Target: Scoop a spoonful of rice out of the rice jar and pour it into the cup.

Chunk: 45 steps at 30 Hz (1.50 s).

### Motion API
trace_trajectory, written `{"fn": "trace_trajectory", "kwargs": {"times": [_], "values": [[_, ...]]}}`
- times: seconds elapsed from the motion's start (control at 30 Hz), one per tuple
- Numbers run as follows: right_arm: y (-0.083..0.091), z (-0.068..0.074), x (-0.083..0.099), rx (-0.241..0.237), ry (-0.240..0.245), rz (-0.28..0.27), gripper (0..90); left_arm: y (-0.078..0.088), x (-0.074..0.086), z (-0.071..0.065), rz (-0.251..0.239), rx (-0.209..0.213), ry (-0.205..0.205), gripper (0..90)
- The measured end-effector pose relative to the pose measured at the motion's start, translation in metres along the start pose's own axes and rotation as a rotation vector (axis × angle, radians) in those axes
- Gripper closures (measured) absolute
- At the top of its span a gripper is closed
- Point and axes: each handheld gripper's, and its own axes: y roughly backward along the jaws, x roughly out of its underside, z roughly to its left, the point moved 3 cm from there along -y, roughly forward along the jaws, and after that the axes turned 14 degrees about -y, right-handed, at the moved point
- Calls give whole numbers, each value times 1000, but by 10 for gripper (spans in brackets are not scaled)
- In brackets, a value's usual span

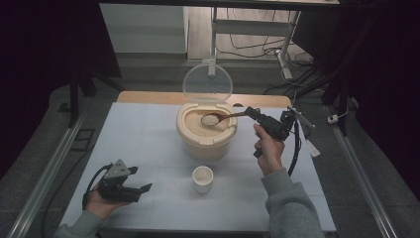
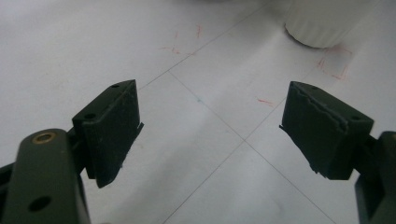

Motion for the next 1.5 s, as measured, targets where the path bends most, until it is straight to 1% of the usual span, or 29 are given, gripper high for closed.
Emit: {"fn": "trace_trajectory", "kwargs": {"times": [0.17, 0.2, 0.27, 0.4, 0.43, 0.53, 0.73, 0.93, 1.03, 1.07, 1.13, 1.2, 1.23, 1.37, 1.5], "values": [[3, -1, 0, 2, -9, 13, 827, 0, 0, 0, 0, 0, 1, 192], [4, -1, 1, -4, -12, 26, 827, 0, 0, 0, 0, -1, 0, 192], [4, -1, 1, -7, -18, 16, 827, 0, 0, 0, 0, 0, 1, 192], [7, -1, 1, -10, -27, 22, 827, 0, 0, 0, 0, 0, 0, 192], [7, -1, 1, -8, -21, 27, 827, 0, 0, 0, 0, 0, 1, 192], [8, -1, 1, -6, -24, 29, 827, 0, 0, 0, 0, 0, 1, 192], [9, -2, 2, -20, -47, 35, 827, 0, 0, 0, 2, 0, 2, 192], [16, -1, 5, -27, -55, 52, 827, 0, 0, 1, 2, 0, 3, 192], [21, 0, 8, -22, -46, 61, 827, 0, 0, 1, 2, 0, 3, 192], [23, 1, 10, -27, -48, 62, 827, 0, 0, 1, 2, 0, 3, 192], [26, 2, 12, -27, -44, 78, 827, 0, 0, 1, 2, 0, 3, 192], [29, 3, 15, -33, -39, 75, 827, 0, 0, 1, 1, 0, 4, 192], [32, 4, 16, -33, -33, 94, 827, 0, 0, 1, 2, 1, 4, 192], [39, 7, 22, -38, -27, 111, 827, 0, 0, 2, 2, -1, 6, 192], [45, 6, 28, -38, -26, 137, 827, -1, 0, 2, 3, -1, 6, 192]]}}
